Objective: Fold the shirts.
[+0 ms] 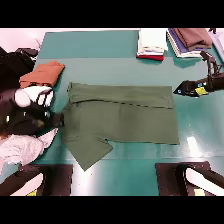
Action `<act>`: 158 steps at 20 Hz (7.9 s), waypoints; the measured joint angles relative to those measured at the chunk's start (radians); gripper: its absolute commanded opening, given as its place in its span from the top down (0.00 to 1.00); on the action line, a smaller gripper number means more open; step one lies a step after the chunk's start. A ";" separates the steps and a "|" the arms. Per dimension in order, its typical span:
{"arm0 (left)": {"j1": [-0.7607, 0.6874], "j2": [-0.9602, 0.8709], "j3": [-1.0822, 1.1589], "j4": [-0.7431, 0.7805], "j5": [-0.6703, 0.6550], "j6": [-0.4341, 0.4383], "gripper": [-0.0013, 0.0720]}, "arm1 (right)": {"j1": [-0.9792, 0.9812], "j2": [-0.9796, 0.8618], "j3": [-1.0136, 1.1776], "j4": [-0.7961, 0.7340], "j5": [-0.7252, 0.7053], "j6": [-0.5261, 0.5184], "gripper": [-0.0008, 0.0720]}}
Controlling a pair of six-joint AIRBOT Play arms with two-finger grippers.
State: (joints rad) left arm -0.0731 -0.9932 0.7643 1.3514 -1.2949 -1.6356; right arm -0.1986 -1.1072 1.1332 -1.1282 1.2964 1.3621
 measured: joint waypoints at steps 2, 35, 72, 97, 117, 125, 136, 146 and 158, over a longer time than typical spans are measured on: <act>0.000 0.098 -0.131 -0.019 0.001 -0.028 0.31 | 0.009 0.046 -0.042 0.001 -0.023 0.000 0.40; 0.000 0.229 -0.255 -0.295 0.087 0.142 0.96 | -0.235 0.047 -0.644 -0.025 0.031 -0.024 0.90; 0.000 -0.329 0.414 -0.185 0.328 0.121 0.95 | -0.161 -0.489 0.313 0.066 0.087 -0.069 0.26; -0.517 -0.839 0.809 -0.334 0.501 0.006 0.96 | -0.088 -0.400 0.328 0.430 0.174 -0.174 0.96; -0.177 -0.576 1.127 -0.093 0.255 -0.038 0.96 | 0.614 -0.359 0.492 0.511 -0.146 -0.090 0.67; -0.055 -0.382 1.138 0.013 0.163 -0.027 0.96 | 0.818 -0.483 0.497 0.453 -0.335 -0.138 0.62; -0.045 -0.397 1.097 -0.124 0.130 0.056 0.96 | 0.393 -0.470 0.072 0.351 -0.235 -0.084 0.21; -0.066 -0.416 1.095 -0.156 0.129 0.074 0.96 | 0.543 -0.747 0.268 0.526 -0.351 -0.095 0.96; -0.280 -0.416 1.095 -0.100 0.142 0.115 0.96 | 0.055 -0.288 0.067 0.285 -0.407 -0.090 0.96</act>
State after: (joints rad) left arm -0.3531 -1.4094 1.8595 1.2510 -1.1530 -1.5208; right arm -0.1432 -1.3949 1.1999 -0.8436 0.8890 1.2724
